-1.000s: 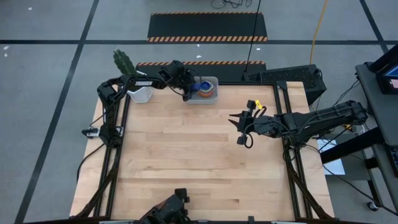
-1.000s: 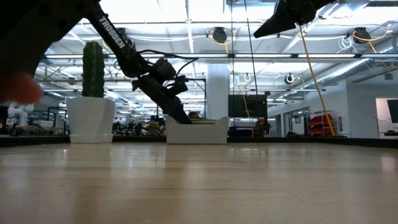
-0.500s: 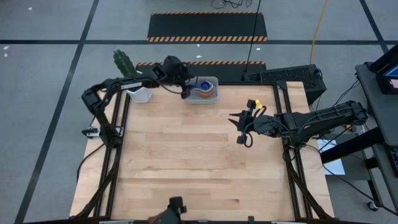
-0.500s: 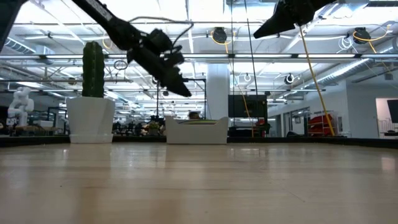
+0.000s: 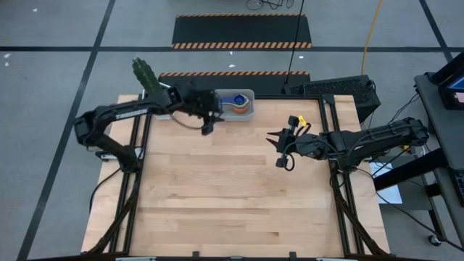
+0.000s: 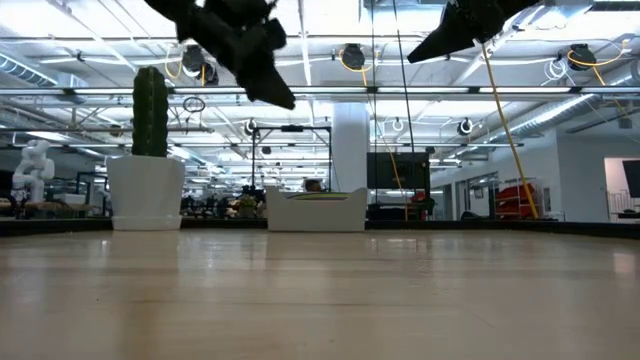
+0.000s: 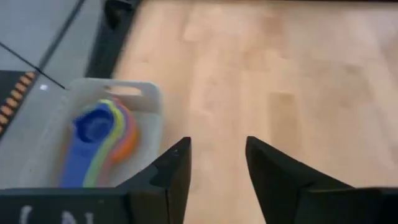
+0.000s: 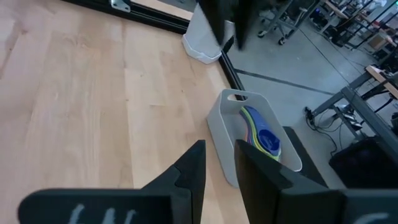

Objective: Nest measuring cups in basket
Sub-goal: Return to Home Position

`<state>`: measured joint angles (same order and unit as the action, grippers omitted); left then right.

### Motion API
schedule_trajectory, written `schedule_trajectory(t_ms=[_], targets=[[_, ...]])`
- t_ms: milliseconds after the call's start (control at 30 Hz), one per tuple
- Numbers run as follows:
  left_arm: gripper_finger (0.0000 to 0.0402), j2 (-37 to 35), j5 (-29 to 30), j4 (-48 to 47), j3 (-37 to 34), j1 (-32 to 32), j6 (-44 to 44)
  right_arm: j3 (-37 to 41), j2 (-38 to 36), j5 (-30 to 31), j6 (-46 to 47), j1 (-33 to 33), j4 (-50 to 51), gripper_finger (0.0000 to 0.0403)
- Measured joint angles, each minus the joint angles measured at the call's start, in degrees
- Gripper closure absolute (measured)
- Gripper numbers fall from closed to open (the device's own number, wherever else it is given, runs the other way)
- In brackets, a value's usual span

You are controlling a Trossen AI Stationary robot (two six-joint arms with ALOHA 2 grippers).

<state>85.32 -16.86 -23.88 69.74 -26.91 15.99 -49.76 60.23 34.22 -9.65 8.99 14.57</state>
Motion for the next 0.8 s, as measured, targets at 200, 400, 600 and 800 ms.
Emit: schedule_trajectory(t_ms=[200, 400, 600, 800], targets=[[0.0285, -9.82, 7.38, 3.23, -11.02, 7.44, -4.09, 0.0, 0.02, -1.46, 2.19, 0.09, 0.17, 0.0326], [0.0307, -22.2, 15.39, 9.48, -23.71, 14.35, -9.68, 0.69, 0.02, -1.49, 4.88, 0.11, -0.7, 0.0357], [0.0309, -32.77, 23.51, 11.72, -31.49, 21.0, -12.74, 6.53, 0.0, -1.53, 4.4, -0.13, -10.75, 0.0399], [0.0309, -40.51, 27.65, 13.42, -38.77, 25.74, -13.78, 8.39, -0.01, -1.51, 6.41, -0.29, -14.16, 0.0397]])
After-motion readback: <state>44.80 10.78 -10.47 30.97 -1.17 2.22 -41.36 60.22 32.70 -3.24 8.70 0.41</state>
